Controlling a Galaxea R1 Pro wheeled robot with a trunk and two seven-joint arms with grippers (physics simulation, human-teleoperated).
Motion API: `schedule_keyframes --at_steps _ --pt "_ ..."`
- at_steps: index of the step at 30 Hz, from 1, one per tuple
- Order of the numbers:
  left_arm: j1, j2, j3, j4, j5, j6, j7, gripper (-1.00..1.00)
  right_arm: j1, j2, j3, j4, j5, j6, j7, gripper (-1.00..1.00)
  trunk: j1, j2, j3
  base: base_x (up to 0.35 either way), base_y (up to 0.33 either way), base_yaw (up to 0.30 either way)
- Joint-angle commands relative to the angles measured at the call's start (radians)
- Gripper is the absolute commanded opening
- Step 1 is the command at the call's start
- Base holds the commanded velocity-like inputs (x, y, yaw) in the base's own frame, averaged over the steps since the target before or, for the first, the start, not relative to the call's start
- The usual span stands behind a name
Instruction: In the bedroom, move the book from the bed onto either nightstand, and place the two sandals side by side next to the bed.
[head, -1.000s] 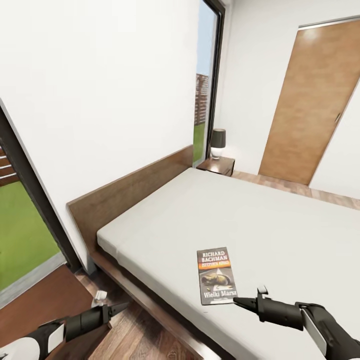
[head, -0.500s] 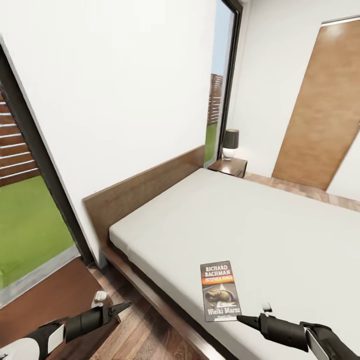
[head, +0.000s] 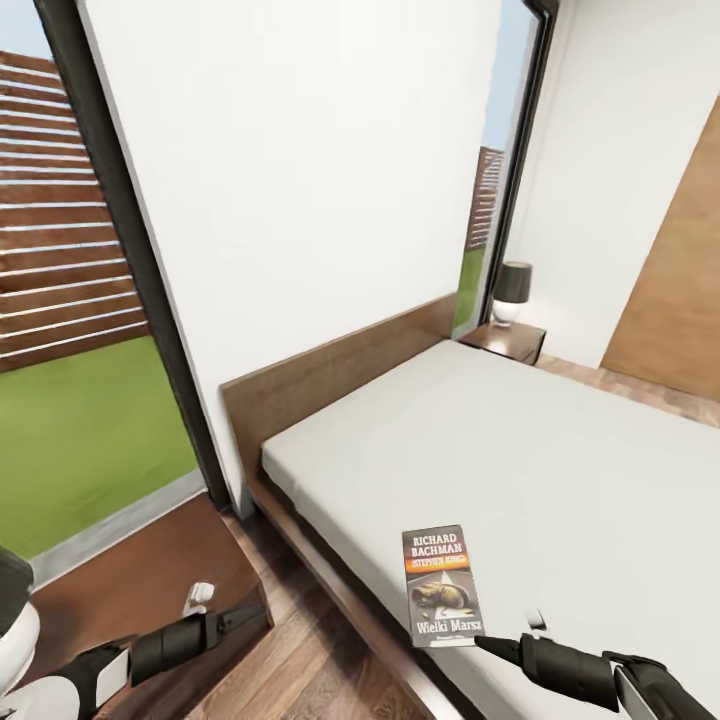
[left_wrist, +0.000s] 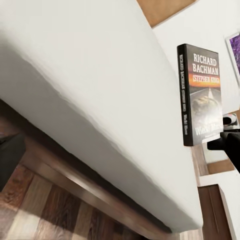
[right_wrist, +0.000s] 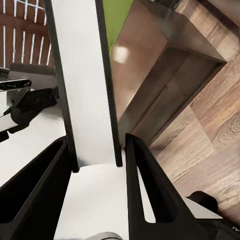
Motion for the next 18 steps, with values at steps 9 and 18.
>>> schedule_keyframes --at_steps 9,18 --pt "-0.001 0.0 -0.004 0.001 0.006 0.006 -0.003 1.0 0.0 0.0 -0.002 -0.001 -0.006 0.011 0.003 -1.0 0.0 -0.001 -0.001 0.0 0.0 0.294" --pt "-0.001 -0.002 -0.004 0.001 0.006 0.006 0.016 1.0 0.0 0.0 -0.002 -0.001 -0.006 0.01 0.003 -1.0 0.0 -0.001 -0.001 0.039 -0.084 0.294"
